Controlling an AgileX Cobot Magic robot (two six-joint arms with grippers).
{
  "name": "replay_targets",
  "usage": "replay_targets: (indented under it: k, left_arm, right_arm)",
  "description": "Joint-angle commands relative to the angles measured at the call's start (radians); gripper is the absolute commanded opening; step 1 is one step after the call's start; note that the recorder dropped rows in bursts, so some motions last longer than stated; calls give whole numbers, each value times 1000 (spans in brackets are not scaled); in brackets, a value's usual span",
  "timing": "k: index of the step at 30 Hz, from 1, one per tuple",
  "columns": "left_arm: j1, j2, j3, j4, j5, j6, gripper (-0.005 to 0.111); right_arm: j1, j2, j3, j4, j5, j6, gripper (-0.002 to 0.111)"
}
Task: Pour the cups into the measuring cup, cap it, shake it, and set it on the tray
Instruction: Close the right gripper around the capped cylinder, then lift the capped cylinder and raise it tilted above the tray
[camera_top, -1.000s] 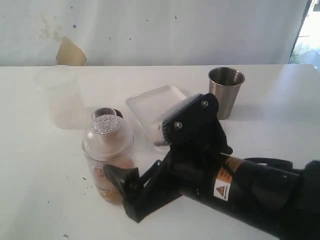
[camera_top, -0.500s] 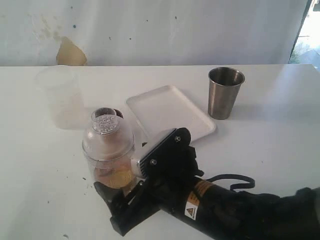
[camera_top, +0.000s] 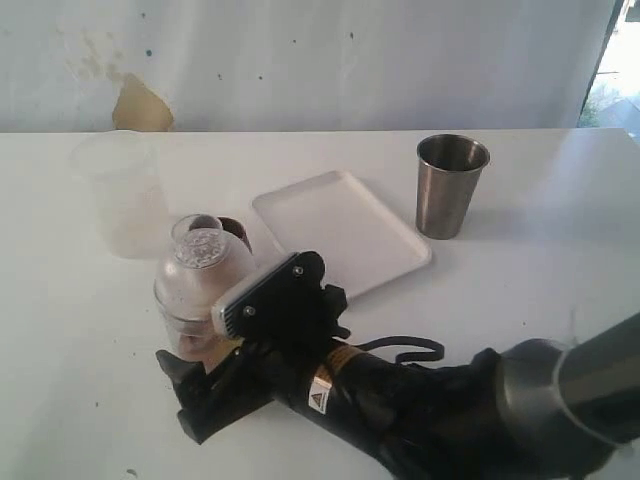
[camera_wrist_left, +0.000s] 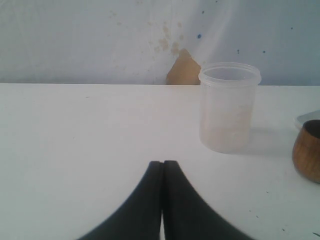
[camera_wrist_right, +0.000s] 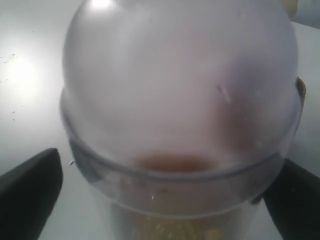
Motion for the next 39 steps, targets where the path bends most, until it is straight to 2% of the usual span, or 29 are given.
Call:
replay_targets:
  k: [1,8,22,27,29,30,33,36,37,39]
  left_arm:
    - [0,-4,4,2,-8,0,0]
    - [0,-4,4,2,-8,0,0]
    - [0,-4,4,2,-8,0,0]
    - [0,-4,4,2,-8,0,0]
    - [0,-4,4,2,-8,0,0]
    - [0,-4,4,2,-8,0,0]
    - [0,-4,4,2,-8,0,0]
    - [0,-4,4,2,-8,0,0]
    - [0,-4,4,2,-8,0,0]
    - [0,-4,4,2,-8,0,0]
  right_arm:
    - [0,52,-46,-3,-7,-12,104]
    - [0,117,-133,-3,1,-7,104]
    - [0,153,-139,-7,-16,-7,104]
    - [0,153,-139,72,-32,-7,101]
    - [0,153,-139,79,-32,-7,91]
    - [0,153,-139,79,-32,-15,81]
    - [0,153,-139,79,-26,-20,39]
    - [0,153,-139,82,-24,-20,5]
    - [0,153,-139,82,-24,-16,0]
    - [0,153,-139,82,-26,-7,0]
